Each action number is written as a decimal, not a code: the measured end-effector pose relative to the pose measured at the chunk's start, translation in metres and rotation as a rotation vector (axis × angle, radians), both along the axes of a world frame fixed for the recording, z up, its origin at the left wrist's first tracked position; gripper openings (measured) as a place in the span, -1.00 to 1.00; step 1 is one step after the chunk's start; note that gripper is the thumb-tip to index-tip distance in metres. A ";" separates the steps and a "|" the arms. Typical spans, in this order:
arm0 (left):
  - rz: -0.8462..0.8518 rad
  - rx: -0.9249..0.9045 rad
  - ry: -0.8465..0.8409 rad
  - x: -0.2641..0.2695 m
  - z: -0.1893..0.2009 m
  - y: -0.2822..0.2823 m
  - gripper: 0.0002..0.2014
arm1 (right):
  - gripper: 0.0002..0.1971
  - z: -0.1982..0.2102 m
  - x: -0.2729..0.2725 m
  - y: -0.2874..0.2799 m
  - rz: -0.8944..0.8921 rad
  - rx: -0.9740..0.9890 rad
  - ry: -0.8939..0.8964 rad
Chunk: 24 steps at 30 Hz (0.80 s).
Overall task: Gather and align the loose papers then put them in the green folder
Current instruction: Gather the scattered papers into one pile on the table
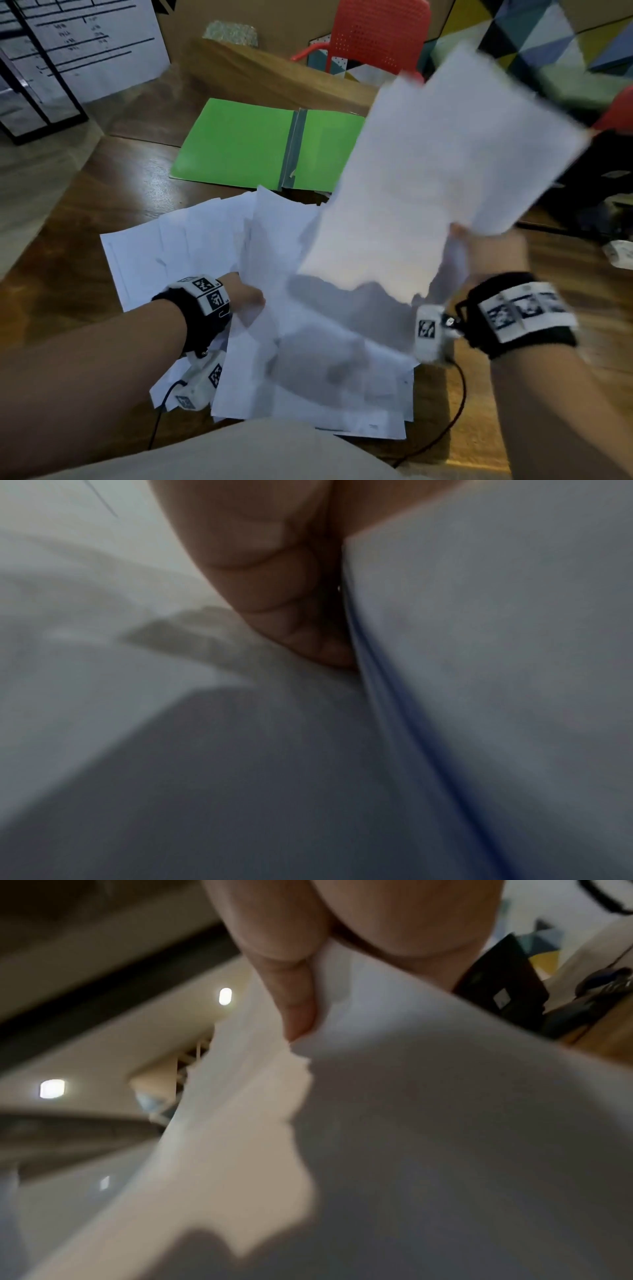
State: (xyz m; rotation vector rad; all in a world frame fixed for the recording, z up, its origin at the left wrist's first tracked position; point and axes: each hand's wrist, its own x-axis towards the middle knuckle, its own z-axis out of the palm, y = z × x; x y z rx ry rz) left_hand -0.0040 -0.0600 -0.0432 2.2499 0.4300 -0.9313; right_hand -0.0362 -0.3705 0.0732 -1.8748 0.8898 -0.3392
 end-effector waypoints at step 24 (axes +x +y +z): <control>0.044 0.005 -0.036 0.008 -0.006 0.014 -0.39 | -0.50 -0.099 -0.025 -0.007 0.087 0.106 0.612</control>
